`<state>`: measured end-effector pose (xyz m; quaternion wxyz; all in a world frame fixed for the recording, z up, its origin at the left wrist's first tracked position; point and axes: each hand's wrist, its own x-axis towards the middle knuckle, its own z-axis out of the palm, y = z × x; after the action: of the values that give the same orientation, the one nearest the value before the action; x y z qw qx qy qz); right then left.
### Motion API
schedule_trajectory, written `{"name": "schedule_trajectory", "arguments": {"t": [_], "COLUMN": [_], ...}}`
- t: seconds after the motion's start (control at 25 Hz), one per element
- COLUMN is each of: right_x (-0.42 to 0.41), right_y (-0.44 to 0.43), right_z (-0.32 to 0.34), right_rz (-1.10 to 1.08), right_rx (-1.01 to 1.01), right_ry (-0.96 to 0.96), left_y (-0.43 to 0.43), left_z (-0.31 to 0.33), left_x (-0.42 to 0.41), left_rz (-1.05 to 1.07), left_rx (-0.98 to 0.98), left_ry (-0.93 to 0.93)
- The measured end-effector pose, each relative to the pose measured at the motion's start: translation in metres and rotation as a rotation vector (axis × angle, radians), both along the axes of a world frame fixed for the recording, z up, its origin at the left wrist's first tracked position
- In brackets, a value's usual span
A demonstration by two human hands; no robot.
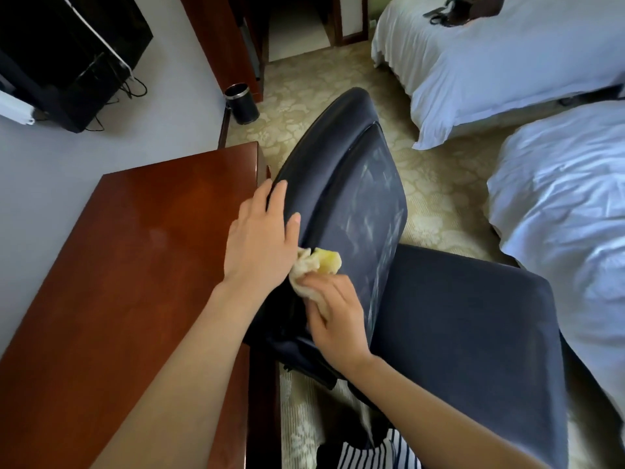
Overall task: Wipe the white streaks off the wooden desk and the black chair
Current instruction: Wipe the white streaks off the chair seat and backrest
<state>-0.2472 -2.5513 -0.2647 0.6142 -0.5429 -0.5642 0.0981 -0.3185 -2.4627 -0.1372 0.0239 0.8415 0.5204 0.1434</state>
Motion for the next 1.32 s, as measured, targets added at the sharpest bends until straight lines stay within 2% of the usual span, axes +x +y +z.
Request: {"name": "schedule_trajectory", "arguments": {"t": [0.2,0.28,0.4,0.52,0.64,0.76,0.88,1.0,1.2,1.32], "right_x": [0.028,0.042,0.065,0.09,0.121,0.153,0.162,0.139,0.105,0.094], "right_y": [0.01,0.027,0.055,0.092,0.128,0.162,0.178,0.164,0.126,0.104], "right_z": [-0.021,-0.023,-0.024,-0.015,-0.007,-0.006,-0.009,-0.015,-0.017,-0.019], "right_rz": [-0.009,-0.075,-0.159,-0.219,-0.324,-0.473,-0.532,-0.496,-0.372,-0.277], "right_rx": [0.063,0.016,-0.162,-0.332,-0.354,-0.396,-0.437,-0.316,-0.123,-0.048], "right_ry": [-0.142,-0.097,0.049,0.168,0.183,0.284,0.281,0.218,0.255,0.176], "left_y": [0.032,0.049,0.081,0.11,0.124,0.127,0.125,0.127,0.129,0.128], "left_z": [0.007,0.01,0.012,0.011,0.008,0.003,-0.001,-0.002,-0.007,-0.008], "left_x": [0.03,0.048,0.074,0.098,0.114,0.119,0.118,0.118,0.116,0.117], "left_rz": [-0.197,-0.264,-0.283,-0.276,-0.259,-0.246,-0.27,-0.287,-0.278,-0.271], "left_rx": [0.152,0.167,0.136,0.06,0.03,0.054,0.128,0.142,0.2,0.22], "left_ry": [0.411,0.52,0.655,0.679,0.631,0.602,0.707,0.758,0.798,0.799]}}
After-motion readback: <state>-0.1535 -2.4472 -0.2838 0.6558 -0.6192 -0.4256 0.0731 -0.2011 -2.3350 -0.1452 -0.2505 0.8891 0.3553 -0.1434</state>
